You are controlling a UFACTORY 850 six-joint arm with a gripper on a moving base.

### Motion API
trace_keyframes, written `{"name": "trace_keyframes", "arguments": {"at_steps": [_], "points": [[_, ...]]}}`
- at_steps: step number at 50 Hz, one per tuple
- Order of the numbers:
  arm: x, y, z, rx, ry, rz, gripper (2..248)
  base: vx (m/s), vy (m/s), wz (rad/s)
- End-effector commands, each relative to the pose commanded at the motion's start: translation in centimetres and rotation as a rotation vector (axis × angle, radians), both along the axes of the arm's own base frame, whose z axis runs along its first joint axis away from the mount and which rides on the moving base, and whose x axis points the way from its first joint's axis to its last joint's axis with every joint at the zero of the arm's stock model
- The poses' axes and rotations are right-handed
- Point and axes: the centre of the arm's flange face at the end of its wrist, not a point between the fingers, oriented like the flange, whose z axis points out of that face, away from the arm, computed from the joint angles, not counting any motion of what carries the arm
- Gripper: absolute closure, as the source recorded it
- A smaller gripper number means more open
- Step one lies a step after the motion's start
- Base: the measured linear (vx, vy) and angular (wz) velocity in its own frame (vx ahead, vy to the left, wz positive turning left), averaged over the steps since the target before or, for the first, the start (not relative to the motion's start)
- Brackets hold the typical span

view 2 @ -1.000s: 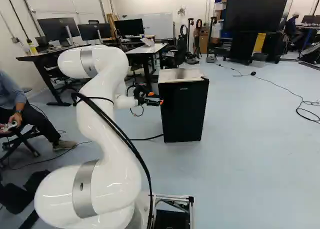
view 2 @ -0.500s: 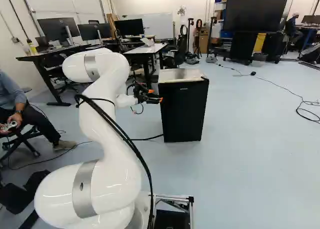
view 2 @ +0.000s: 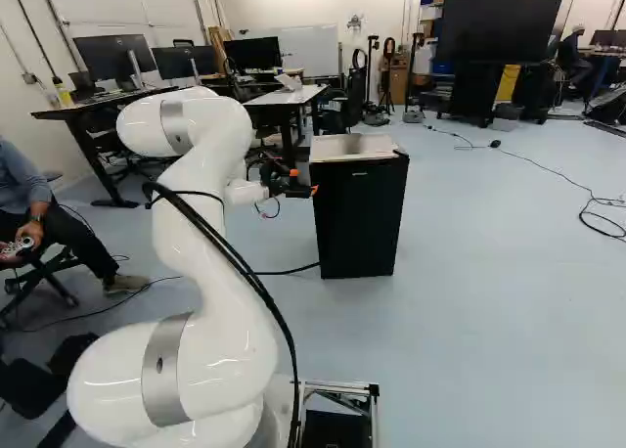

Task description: Open the fridge door

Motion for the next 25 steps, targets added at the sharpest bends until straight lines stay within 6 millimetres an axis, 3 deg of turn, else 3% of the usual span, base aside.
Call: {"name": "trace_keyframes", "arguments": {"at_steps": [25], "points": [[0.58,0.03,0.18,0.004,-0.011,-0.002,3,0.0,0.0,0.0]]}}
